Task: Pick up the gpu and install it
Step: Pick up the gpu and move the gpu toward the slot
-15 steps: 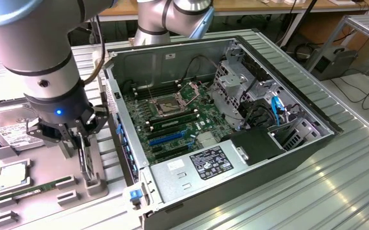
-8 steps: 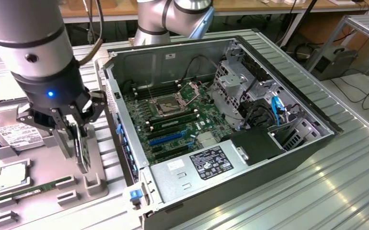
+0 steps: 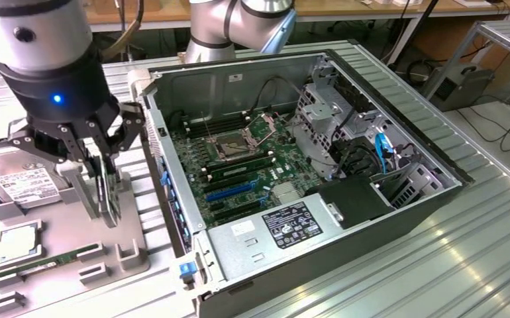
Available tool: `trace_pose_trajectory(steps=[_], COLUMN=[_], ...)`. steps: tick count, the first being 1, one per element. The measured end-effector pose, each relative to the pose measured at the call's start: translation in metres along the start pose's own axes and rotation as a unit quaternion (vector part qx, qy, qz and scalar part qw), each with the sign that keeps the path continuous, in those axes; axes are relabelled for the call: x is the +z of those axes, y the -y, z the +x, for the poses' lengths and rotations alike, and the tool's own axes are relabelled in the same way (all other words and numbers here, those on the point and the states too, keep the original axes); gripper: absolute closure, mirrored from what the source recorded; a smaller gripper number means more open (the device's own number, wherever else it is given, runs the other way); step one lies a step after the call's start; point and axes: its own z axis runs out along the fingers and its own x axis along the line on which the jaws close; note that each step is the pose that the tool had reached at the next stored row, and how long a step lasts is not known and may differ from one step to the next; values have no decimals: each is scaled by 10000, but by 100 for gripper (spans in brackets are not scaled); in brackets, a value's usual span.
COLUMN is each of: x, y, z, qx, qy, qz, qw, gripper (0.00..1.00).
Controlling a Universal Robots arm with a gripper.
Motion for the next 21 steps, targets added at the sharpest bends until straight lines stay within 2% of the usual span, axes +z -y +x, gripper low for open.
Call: trace_pose_trajectory(steps=[6, 10, 14, 19, 21], x=[-276, -513, -745, -961, -1019], y=[-11, -7, 12, 17, 9], z=[-66, -179, -381, -610, -774], qx=[1, 0, -2, -1, 1], qy=[1, -3, -18, -38, -60], qz=[-1, -1, -48, -106, -119], qw=[10000, 10000, 10000, 9999, 9999], gripper=[74, 74, 74, 74, 74])
